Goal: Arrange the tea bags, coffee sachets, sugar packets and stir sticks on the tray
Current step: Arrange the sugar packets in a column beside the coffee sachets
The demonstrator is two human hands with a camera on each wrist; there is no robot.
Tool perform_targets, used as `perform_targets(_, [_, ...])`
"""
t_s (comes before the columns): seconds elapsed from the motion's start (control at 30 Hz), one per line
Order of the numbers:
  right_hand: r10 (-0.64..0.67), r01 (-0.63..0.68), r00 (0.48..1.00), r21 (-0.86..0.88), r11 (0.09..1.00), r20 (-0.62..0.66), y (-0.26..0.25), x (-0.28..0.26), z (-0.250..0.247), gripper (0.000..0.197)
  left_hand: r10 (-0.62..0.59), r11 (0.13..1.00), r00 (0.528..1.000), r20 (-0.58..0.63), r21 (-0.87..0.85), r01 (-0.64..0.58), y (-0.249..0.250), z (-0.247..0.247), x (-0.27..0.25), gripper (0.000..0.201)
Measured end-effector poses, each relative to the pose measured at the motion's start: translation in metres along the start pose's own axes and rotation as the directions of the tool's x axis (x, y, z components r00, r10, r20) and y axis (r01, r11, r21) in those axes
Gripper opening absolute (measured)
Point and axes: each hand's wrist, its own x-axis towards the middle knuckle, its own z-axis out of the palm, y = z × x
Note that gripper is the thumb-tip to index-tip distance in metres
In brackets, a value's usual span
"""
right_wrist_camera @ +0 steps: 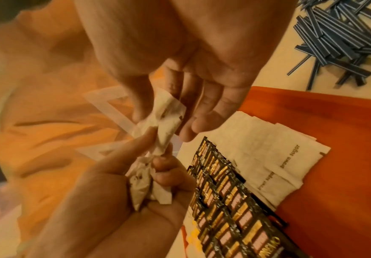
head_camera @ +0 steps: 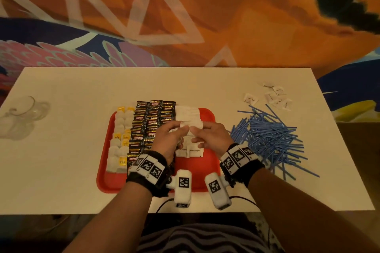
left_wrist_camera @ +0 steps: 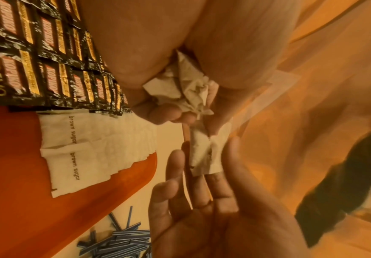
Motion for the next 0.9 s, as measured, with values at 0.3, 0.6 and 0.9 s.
perform_targets(0.3, [-0.001,-0.003,1.000,-0.320,0.947,-0.011,0.045,0.003,0.012,0.021,-0.066,0.984,0.981,-0.181,0.153,0.094,-0.026,-0.035,0.002,0.023])
perform_targets(0.6, [0.104,-0.171,0.985,-0.658,0.734,-0.140,0.088,0.016,0.011,0.041,-0.151,0.976,0.962,-0.227,0.119,0.181,-0.047,-0.078,-0.009,0.023])
perform_targets(0.9, [0.090,-0.175,0.983,-0.662,0.729,-0.161,0.102,0.044,0.037,0.026,-0.161,0.976,0.954,-0.253,0.101,0.192,-0.049,-0.103,-0.011,0.028])
